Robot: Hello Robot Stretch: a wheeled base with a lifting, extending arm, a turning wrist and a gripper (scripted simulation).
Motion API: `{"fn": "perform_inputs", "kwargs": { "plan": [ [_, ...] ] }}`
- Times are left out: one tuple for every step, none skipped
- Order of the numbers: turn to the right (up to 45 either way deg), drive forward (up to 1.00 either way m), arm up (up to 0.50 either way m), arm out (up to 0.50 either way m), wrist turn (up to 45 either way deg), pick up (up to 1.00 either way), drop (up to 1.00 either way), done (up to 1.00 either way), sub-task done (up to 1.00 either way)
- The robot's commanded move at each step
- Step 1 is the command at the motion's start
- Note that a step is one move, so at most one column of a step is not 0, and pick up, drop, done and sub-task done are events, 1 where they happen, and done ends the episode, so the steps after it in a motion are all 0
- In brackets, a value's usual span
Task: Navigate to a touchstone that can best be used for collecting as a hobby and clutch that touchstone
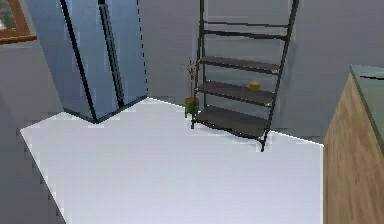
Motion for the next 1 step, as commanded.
{"fn": "perform_inputs", "kwargs": {
  "plan": [
    [0.0,0.0,0.0,0.0,0.0,0.0,0.0,1.0,0.0]
  ]
}}
